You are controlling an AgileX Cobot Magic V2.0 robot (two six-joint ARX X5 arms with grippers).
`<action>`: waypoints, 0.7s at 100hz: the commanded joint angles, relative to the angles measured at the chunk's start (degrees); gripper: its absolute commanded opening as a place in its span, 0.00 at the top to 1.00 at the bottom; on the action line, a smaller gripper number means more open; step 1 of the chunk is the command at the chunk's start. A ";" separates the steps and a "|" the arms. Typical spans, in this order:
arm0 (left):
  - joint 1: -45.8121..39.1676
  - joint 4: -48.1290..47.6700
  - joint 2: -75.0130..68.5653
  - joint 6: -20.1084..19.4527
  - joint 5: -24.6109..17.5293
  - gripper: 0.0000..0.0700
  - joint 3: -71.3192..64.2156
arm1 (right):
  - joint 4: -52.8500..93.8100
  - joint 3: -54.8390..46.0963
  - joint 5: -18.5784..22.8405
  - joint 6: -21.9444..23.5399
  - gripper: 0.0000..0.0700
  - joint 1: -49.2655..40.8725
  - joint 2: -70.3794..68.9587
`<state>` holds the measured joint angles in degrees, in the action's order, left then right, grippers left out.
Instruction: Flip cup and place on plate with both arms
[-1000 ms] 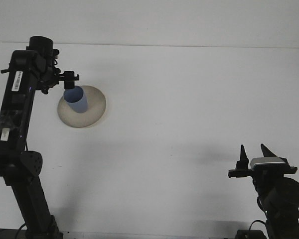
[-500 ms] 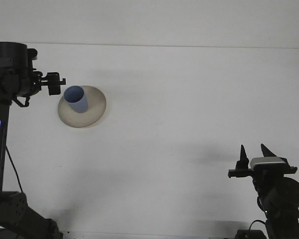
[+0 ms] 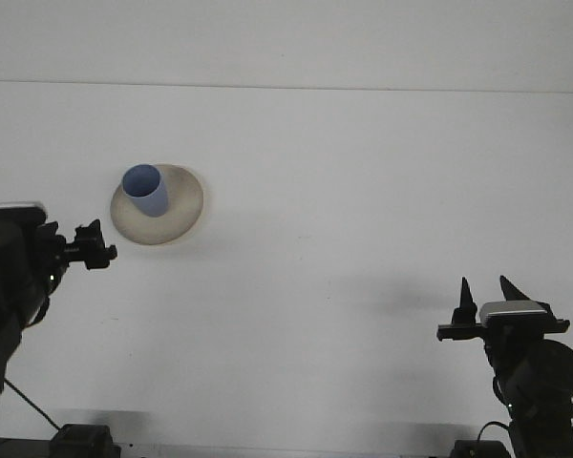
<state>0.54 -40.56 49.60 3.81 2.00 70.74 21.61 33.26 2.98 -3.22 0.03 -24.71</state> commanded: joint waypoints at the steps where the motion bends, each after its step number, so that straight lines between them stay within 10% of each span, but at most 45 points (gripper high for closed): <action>1: 0.44 4.76 -4.98 0.02 -0.17 0.38 -6.32 | -0.50 0.42 0.00 -0.68 0.42 -0.07 0.02; 70: 1.09 21.79 -29.51 -2.95 -0.52 0.27 -34.29 | -0.83 0.42 0.02 -0.68 0.42 -0.07 0.02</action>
<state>1.63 -19.66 19.92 1.39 1.54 35.79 21.54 33.26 2.98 -3.22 0.03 -24.71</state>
